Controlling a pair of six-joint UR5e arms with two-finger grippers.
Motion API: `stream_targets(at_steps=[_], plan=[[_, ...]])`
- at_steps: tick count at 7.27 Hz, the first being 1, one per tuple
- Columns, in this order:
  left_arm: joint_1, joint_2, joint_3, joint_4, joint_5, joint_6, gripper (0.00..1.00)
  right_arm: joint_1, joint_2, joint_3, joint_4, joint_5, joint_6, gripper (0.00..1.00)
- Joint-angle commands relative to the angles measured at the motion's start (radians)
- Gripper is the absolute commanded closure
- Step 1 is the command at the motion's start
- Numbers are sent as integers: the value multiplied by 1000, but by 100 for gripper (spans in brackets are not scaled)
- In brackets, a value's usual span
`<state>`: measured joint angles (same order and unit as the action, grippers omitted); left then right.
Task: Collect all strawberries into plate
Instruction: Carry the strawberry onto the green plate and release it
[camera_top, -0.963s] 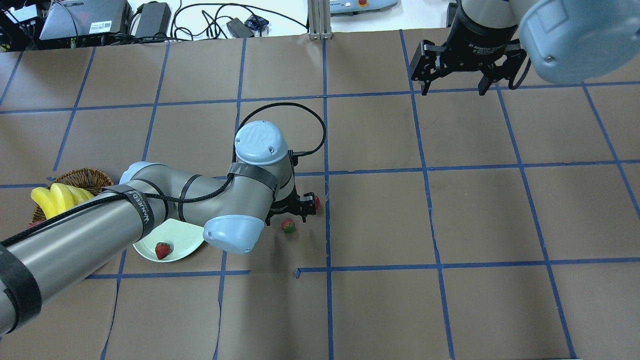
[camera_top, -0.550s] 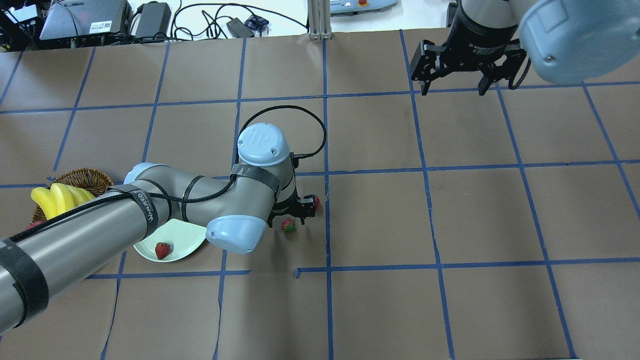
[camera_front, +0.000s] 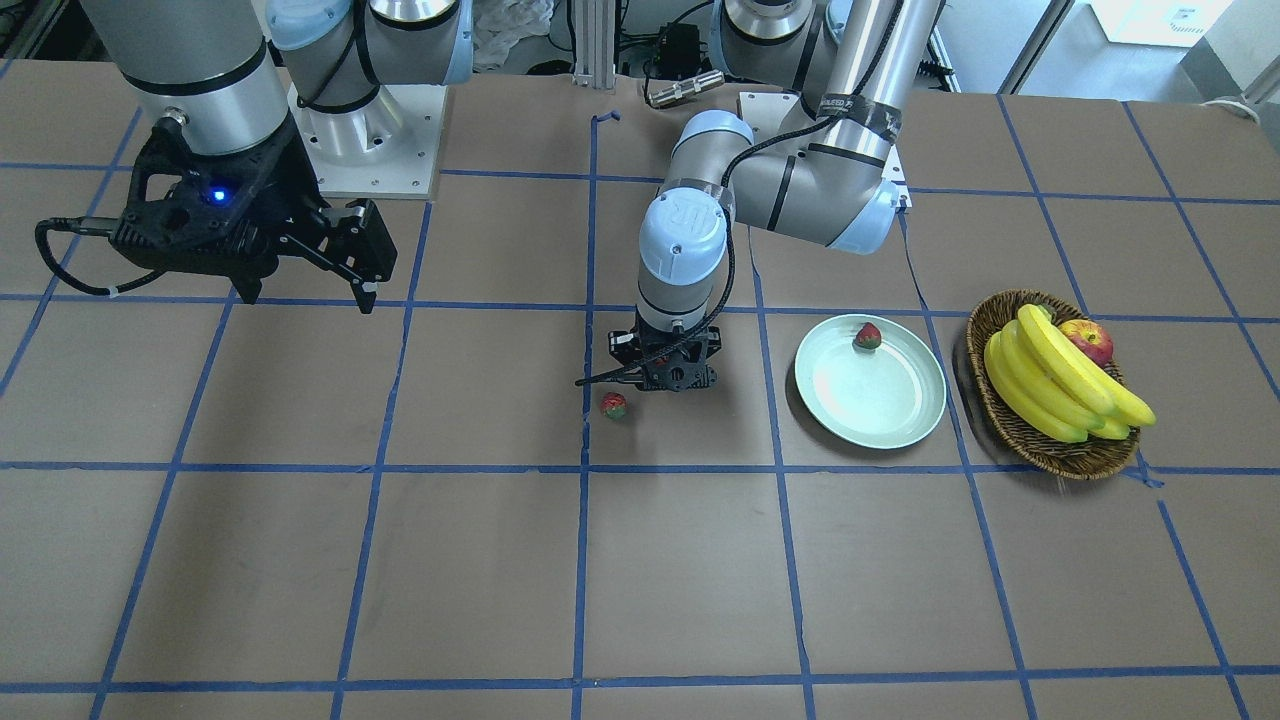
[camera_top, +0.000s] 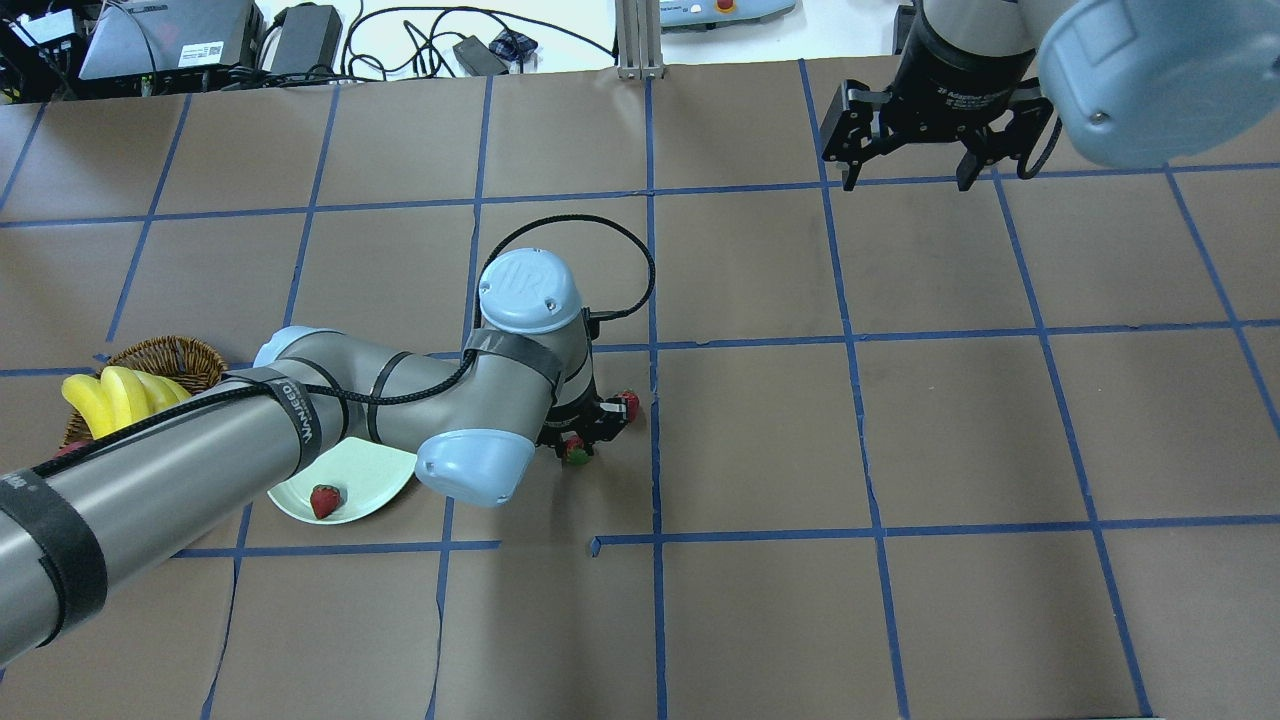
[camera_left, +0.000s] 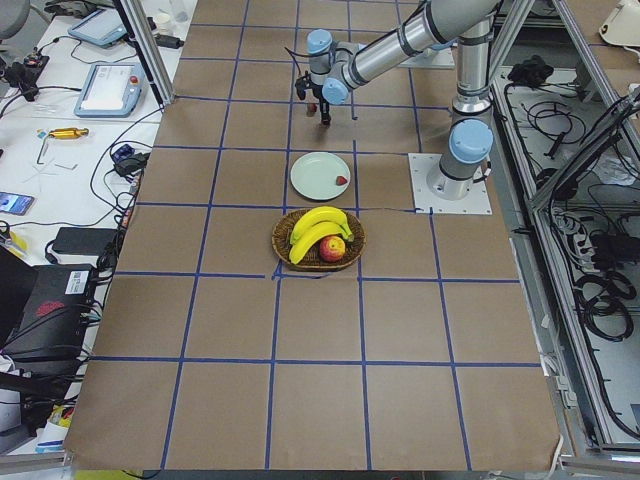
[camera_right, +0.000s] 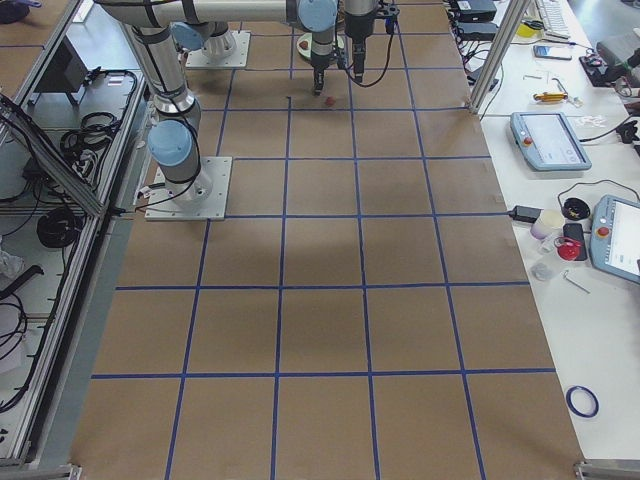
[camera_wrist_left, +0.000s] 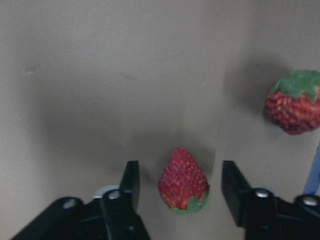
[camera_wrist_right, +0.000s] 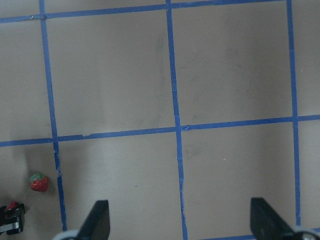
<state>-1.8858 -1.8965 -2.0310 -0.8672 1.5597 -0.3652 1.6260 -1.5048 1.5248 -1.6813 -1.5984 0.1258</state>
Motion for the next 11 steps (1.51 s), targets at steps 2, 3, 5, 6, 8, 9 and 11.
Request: stream_targets(at_steps=[2, 3, 5, 6, 8, 9, 11], plan=[[91, 62, 20, -56, 72, 103, 100, 0, 0, 1, 2, 0, 0, 0], [129, 85, 14, -90, 86, 194, 100, 0, 0, 5, 0, 0, 0, 0], [245, 125, -12, -151, 135, 383, 100, 0, -2, 8, 0, 0, 0, 0], [313, 132, -40, -148, 134, 499, 100, 0, -2, 8, 0, 0, 2, 0], [424, 139, -61, -144, 132, 627, 100, 2, -2, 11, 0, 0, 0, 0], [425, 129, -61, -144, 132, 655, 100, 2, -3, 15, 0, 1, 2, 0], [421, 129, -61, -141, 129, 651, 14, 2, -3, 15, 0, 3, 9, 0]])
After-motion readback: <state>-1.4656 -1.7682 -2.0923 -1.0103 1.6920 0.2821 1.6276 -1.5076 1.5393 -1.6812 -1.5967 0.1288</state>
